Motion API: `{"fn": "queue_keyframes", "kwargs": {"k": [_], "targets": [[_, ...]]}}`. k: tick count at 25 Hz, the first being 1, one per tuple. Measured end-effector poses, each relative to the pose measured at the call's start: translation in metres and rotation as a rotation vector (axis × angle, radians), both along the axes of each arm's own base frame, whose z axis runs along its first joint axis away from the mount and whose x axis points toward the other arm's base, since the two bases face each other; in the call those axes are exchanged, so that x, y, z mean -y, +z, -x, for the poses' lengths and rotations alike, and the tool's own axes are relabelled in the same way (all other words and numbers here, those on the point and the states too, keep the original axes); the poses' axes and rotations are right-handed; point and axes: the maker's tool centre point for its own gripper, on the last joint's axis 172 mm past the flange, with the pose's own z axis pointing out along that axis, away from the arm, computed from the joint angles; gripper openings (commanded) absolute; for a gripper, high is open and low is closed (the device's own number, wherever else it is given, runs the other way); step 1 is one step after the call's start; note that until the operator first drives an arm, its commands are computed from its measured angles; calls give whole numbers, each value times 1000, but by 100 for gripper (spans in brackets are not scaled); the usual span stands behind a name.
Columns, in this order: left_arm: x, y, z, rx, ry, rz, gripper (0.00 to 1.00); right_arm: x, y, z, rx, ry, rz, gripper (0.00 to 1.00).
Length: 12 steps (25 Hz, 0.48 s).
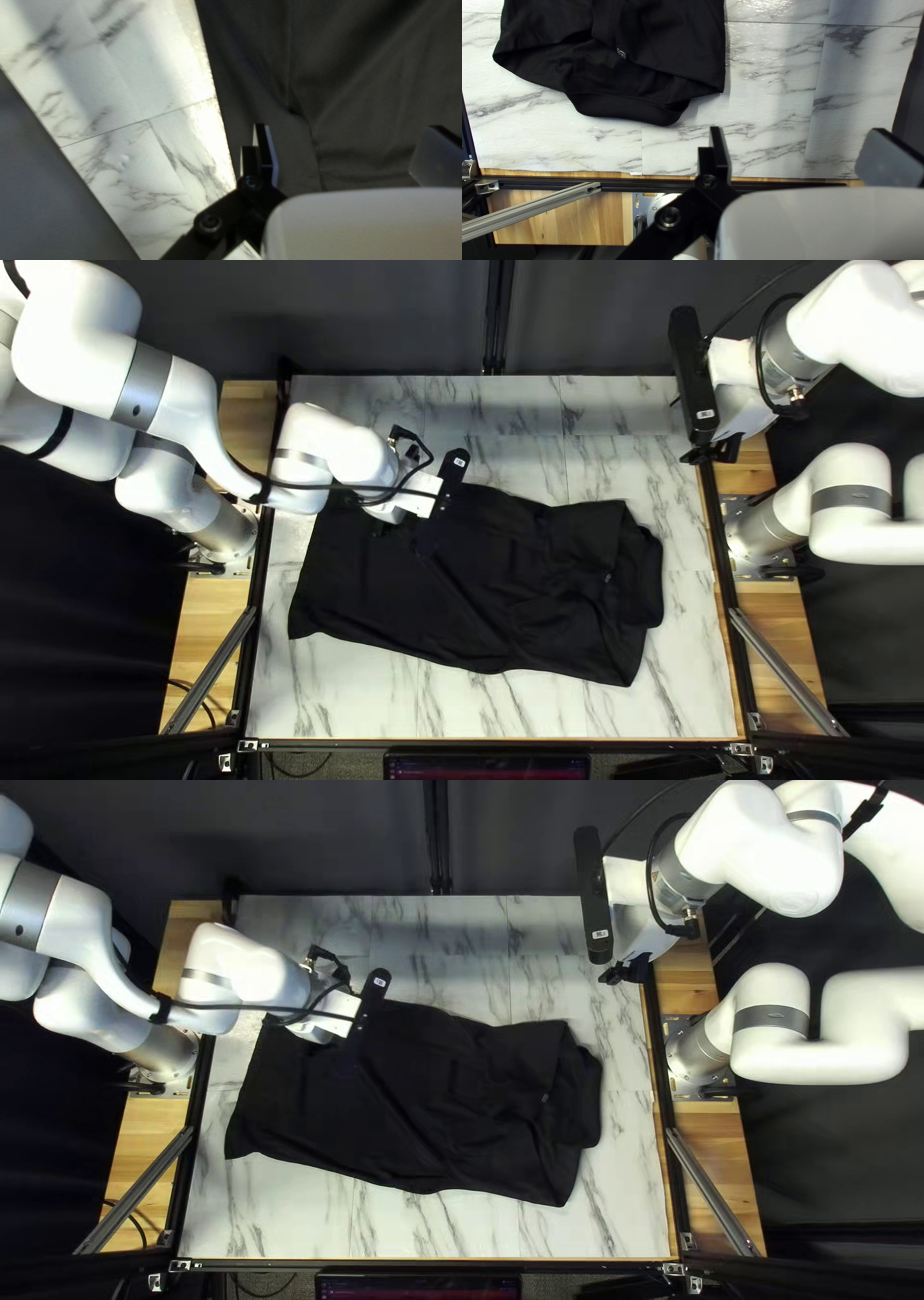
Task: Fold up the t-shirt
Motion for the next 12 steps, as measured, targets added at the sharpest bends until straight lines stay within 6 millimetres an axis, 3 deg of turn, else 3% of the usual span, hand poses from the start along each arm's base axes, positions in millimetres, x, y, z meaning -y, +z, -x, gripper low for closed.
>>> {"fn": "queue_keyframes", "kwargs": {"k": [3,12], "targets": [[5,-7,-8,9,-14,11,100,0,0,0,0,0,0,100],[11,-38,-67,57,-1,-42,100,0,0,0,0,0,0,100]]}}
